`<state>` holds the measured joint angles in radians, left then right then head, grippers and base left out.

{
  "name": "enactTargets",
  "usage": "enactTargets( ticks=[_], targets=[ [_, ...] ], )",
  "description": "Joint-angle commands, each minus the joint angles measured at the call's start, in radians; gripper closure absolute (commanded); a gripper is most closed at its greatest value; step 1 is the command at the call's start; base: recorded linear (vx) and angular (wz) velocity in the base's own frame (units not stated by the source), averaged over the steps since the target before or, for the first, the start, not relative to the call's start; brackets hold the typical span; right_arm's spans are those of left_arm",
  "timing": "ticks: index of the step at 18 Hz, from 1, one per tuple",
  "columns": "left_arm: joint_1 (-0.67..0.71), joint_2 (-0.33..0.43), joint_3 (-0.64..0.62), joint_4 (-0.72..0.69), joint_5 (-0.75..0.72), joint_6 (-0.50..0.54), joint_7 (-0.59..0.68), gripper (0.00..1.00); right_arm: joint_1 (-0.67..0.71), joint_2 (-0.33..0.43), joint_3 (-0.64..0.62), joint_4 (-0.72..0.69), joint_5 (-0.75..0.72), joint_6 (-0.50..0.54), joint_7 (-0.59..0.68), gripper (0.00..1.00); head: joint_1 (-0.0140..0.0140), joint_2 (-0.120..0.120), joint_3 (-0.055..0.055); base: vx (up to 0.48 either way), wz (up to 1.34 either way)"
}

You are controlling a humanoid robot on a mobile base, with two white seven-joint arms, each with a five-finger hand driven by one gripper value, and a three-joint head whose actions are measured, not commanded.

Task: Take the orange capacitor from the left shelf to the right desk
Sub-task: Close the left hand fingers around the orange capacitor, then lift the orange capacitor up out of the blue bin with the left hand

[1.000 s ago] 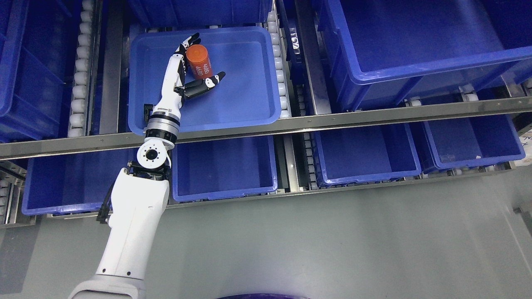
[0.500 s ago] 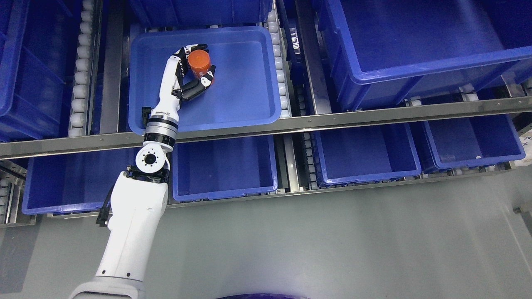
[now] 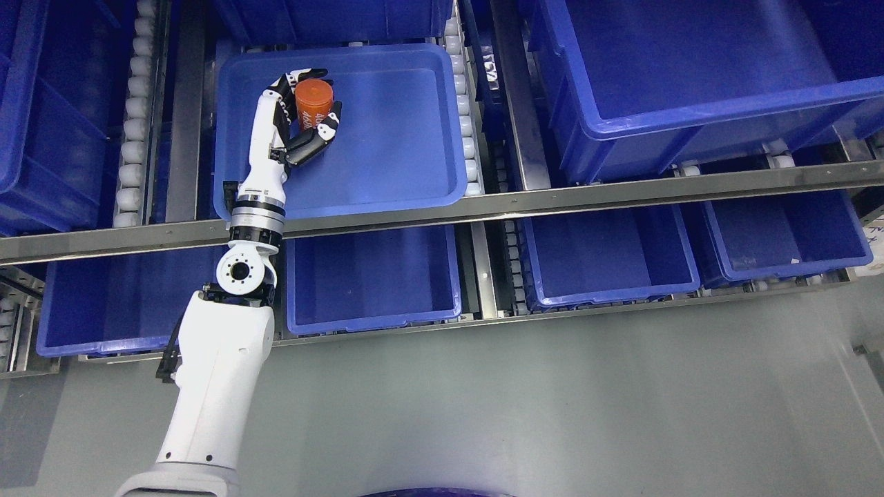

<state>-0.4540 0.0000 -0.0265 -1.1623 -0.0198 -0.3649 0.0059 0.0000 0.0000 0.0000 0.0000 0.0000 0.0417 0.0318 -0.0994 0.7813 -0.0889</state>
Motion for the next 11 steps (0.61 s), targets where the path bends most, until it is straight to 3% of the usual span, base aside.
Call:
enactTargets(
  ticks=[1, 6, 11],
  targets=[
    [-0.008, 0.017, -0.009, -0.089, 0.073, -0.069, 0.002, 1.00, -0.002, -0.017, -0.011, -0.034, 0.005, 0.000, 0.000, 0.00, 0.0000, 0.000, 0.000, 0.000, 0.00],
    [-0.028, 0.017, -0.067, -0.183, 0.093, -0.360, 0.002, 0.99, -0.002, -0.017, -0.011, -0.034, 0.005, 0.000, 0.000, 0.00, 0.0000, 0.000, 0.000, 0.000, 0.00],
    [0.027, 0.017, -0.046, -0.272, 0.106, -0.402, 0.008, 0.98, -0.002, -0.017, -0.011, -0.034, 0.005, 0.000, 0.000, 0.00, 0.0000, 0.000, 0.000, 0.000, 0.00]
  ],
)
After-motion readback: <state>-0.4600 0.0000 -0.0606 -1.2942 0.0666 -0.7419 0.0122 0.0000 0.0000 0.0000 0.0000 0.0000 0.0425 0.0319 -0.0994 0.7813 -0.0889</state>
